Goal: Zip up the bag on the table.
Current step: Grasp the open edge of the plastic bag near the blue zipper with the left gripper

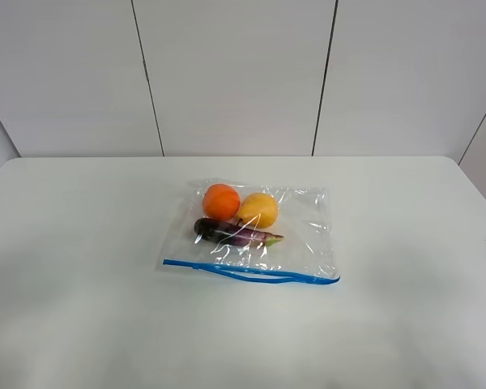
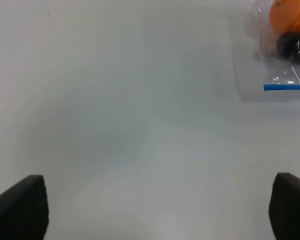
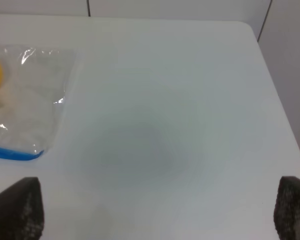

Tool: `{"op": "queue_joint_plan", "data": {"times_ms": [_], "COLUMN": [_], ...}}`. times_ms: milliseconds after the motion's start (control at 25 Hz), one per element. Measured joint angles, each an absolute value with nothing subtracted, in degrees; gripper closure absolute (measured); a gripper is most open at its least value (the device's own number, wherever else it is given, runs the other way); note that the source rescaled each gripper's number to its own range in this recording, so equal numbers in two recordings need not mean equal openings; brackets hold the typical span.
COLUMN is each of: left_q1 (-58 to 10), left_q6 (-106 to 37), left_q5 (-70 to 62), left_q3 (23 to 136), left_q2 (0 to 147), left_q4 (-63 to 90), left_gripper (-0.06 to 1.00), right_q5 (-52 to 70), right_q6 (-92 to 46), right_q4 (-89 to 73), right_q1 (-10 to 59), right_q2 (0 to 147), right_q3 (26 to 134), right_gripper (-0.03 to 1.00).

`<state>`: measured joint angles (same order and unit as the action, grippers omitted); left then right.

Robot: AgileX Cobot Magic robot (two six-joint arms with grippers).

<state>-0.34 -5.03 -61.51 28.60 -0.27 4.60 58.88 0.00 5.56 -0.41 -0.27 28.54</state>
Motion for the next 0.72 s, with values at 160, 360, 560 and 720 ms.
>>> {"op": "queue_joint_plan", "data": {"times_ms": [160,360,560,720], "left_q1": [-0.3,-0.3,-0.3,-0.3], "left_q6": [-5.0,-5.0,-5.0,-5.0], "left_q5": [-61.5,-61.5,-61.5,-60.9], "left_q3": [28.6,28.6,28.6,29.0], "left_q2": [-0.3,-0.3,-0.3,0.3], "left_q4": [4.6,4.6,4.6,4.7], "left_gripper": [-0.06,-0.06,-0.06,-0.06], "right_q5": [58.9,58.9,58.9,58.9], "right_q6": [0.0,0.0,0.0,0.0], "right_q4": [5.6,5.6,5.6,5.6], "right_q1": [-0.4,-0.4,-0.4,-0.4], "right_q2": [-0.3,-0.3,-0.3,-0.3], "right_q3": [28.5,28.5,28.5,28.5], "right_gripper": [-0.03,-0.03,-0.03,-0.03]}}
